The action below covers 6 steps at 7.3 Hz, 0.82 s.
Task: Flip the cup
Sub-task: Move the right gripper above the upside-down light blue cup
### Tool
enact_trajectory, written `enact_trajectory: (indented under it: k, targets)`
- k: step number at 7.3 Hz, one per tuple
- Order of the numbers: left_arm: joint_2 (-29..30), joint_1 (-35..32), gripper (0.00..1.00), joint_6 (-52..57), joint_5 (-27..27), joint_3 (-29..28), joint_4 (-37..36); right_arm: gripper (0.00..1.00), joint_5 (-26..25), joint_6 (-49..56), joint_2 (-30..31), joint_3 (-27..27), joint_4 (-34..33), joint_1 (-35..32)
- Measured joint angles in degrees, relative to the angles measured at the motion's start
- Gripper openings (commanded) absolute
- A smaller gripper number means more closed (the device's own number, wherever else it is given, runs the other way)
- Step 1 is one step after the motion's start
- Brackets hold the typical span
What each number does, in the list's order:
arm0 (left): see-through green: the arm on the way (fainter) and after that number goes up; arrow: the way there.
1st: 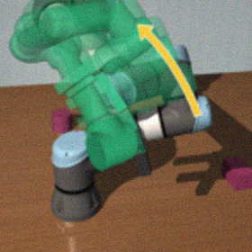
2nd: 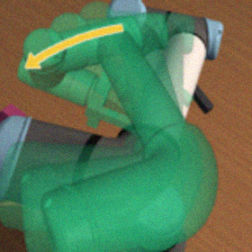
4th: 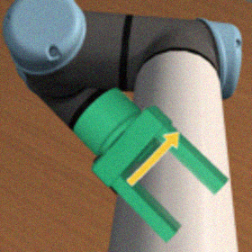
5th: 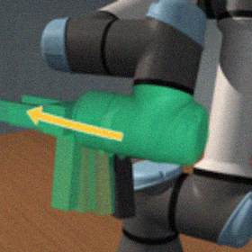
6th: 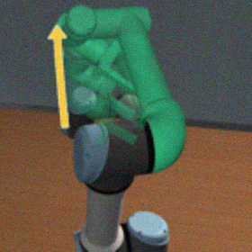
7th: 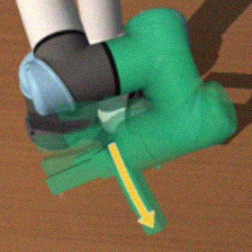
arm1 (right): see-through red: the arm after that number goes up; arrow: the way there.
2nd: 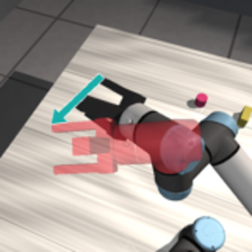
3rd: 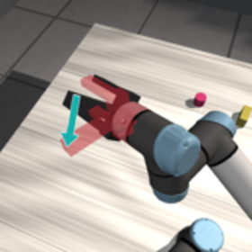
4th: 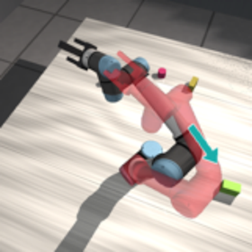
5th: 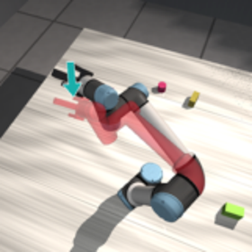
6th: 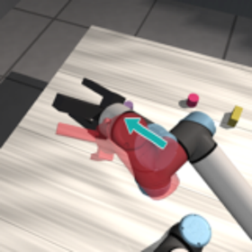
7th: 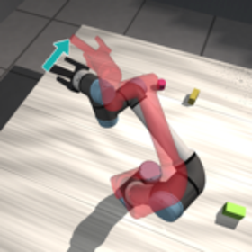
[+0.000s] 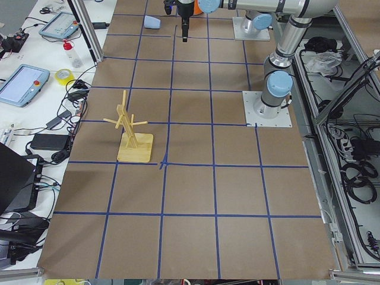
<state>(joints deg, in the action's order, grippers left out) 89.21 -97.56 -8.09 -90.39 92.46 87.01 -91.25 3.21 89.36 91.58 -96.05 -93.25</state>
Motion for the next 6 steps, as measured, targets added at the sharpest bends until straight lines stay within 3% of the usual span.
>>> enact_trajectory:
  k: [6]
  targets:
    - [0.0, 0.01, 1.0, 0.0, -0.05, -0.08, 0.0, 1.0, 0.46, -3.87, -0.33, -0.1, -0.13, 4.54]
